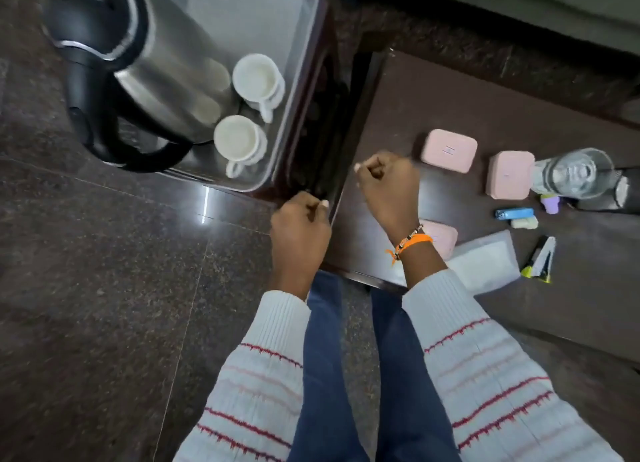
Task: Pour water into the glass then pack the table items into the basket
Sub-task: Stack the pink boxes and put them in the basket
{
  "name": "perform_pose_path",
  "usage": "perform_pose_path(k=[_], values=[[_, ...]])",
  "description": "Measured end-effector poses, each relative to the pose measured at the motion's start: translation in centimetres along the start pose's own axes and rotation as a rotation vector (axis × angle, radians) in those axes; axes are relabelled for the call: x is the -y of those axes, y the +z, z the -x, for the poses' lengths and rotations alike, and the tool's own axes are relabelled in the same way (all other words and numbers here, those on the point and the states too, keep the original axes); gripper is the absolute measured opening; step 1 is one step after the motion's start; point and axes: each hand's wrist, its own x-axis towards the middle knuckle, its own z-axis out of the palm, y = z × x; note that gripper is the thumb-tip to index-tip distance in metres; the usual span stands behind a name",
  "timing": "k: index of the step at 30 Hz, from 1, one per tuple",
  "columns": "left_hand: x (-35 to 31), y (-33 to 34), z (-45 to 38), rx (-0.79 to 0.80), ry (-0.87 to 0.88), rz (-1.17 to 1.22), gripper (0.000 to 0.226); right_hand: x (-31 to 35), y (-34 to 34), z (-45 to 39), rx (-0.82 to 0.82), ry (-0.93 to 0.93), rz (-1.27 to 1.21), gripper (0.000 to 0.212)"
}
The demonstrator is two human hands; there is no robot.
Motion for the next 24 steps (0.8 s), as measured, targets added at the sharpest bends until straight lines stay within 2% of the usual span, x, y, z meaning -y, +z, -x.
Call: perform_pose_path(k=[6, 10, 12, 15, 17, 18, 21, 24], values=[[1.0, 10.0, 2.6, 0.342, -0.128, -0.11, 0.021, -9.3, -6.4, -0.3, -0.083, 0.176, -0.009, 0.015], [1.6, 15.3, 2.6, 0.483, -0.258, -0.066, 0.026, -13.9, -8.7, -3.2, -0.099, 0.356, -0.207, 0.013], [1.8, 17.2, 2.0, 0.49, -0.325, -0.018, 0.031, -15.1, -9.3, -4.6, -0.044, 0.42, -0.324, 0.012], [1.8, 19.1, 1.1, 0.428, -0.359, 0.011, 0.036, -15.7, -9.6, -6.8, 0.025, 0.505, -0.557, 0.022], [1.9, 19.9, 1.0, 0.381, -0.327, -0.033, 0.032, -15.5, -9.7, -8.1, 0.047, 0.536, -0.671, 0.009], [1.9, 20.3, 1.1, 0.367, -0.301, -0.069, 0.029, -15.4, -9.8, -8.8, 0.048, 0.55, -0.699, 0.007], [2.0, 21.5, 1.7, 0.353, -0.244, -0.144, 0.023, -15.5, -9.6, -10.6, 0.019, 0.576, -0.703, 0.025], [2.3, 22.1, 2.4, 0.32, -0.234, -0.167, 0.02, -15.7, -9.4, -11.4, 0.018, 0.607, -0.671, 0.027]])
